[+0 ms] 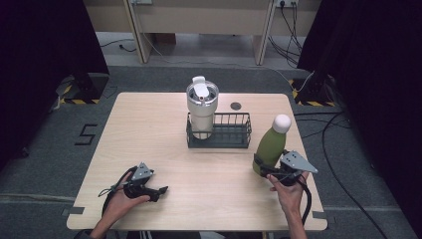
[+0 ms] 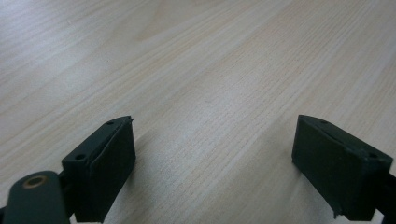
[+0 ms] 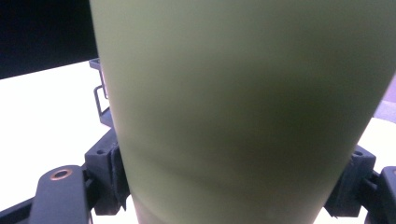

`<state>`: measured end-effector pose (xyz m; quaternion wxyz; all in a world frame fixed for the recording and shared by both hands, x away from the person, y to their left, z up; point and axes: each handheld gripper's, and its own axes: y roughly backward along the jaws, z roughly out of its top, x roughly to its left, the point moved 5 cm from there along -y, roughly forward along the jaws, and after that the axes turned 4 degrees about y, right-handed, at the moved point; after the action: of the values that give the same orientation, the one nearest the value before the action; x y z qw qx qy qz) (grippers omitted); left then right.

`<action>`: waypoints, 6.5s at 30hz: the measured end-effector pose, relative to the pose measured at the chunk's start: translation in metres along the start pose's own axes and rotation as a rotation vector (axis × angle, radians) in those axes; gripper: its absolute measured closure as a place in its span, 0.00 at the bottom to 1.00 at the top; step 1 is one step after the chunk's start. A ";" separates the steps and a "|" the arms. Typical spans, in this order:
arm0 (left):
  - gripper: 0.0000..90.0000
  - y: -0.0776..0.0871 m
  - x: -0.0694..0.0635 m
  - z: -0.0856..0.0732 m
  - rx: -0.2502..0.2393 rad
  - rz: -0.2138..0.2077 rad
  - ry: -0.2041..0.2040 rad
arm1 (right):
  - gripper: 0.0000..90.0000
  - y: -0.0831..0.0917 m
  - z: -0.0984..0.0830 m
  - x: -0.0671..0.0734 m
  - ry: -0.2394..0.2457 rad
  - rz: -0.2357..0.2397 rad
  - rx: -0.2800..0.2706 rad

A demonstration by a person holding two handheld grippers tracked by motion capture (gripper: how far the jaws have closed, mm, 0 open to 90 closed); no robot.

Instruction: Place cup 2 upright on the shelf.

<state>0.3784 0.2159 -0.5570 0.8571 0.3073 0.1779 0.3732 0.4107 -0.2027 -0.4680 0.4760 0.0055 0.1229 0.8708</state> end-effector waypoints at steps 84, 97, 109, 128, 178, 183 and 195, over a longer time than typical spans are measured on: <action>0.14 0.000 0.000 0.000 0.001 -0.002 -0.003 | 0.23 -0.130 0.105 -0.004 0.001 0.048 0.007; 0.14 0.000 0.000 0.000 0.001 -0.003 -0.002 | 0.23 -0.144 0.095 -0.010 -0.010 0.039 0.019; 0.14 0.000 0.000 0.000 0.001 -0.004 -0.001 | 0.23 -0.159 0.086 -0.007 -0.014 0.042 0.028; 0.15 0.000 0.000 0.000 -0.002 -0.004 -0.003 | 0.23 -0.174 0.071 -0.006 -0.019 0.034 0.049; 0.15 0.000 -0.001 0.000 -0.001 -0.010 -0.008 | 0.23 -0.177 0.049 -0.003 0.008 0.038 0.093; 0.15 0.000 -0.001 0.000 0.000 -0.009 -0.010 | 0.20 -0.176 0.048 -0.004 -0.005 0.043 0.094; 0.15 0.000 -0.001 0.000 0.000 -0.010 -0.009 | 0.17 -0.162 0.057 -0.002 0.019 0.023 0.076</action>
<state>0.3779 0.2155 -0.5568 0.8597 0.3081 0.1755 0.3676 0.5529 -0.1092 -0.4481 0.4643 0.0168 0.1603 0.8709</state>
